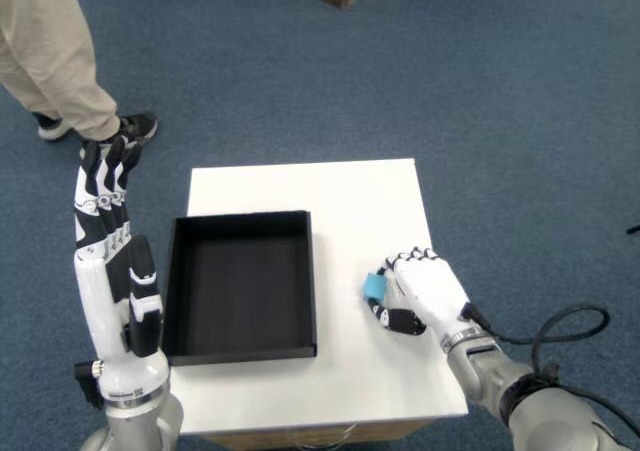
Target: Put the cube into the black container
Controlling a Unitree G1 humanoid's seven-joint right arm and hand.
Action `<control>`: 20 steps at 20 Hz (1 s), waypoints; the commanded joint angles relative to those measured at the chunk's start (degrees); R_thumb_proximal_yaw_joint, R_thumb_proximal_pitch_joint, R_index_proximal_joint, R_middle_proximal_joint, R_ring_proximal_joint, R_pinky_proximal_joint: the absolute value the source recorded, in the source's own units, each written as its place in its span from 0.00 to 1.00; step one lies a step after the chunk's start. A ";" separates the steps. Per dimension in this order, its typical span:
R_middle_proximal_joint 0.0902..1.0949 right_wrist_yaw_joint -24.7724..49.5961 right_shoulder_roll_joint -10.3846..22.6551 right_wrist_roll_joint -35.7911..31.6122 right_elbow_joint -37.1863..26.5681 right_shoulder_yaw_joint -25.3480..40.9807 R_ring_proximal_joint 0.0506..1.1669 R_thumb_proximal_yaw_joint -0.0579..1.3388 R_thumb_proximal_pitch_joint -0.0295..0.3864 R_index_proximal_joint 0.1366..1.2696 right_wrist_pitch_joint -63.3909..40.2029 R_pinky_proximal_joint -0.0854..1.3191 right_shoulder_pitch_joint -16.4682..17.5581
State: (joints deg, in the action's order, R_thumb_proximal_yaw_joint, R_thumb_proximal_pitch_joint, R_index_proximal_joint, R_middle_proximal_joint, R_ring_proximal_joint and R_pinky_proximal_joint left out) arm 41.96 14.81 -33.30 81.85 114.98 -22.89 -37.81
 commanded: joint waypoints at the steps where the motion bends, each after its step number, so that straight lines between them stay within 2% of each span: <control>1: 0.34 1.81 1.13 -1.04 1.12 -0.64 0.25 0.94 0.41 0.88 -0.91 0.22 -2.08; 11: 0.36 2.72 1.31 -1.34 1.23 -0.78 0.26 0.94 0.43 0.87 -2.31 0.26 -2.37; 20: 0.36 7.57 1.29 -1.08 1.21 -0.74 0.26 0.94 0.43 0.86 -7.24 0.27 -3.46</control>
State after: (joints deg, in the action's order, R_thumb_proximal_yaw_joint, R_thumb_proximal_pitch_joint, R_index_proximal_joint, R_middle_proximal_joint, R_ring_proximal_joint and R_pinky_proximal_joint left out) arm 46.24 15.02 -33.49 81.85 114.83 -27.86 -37.86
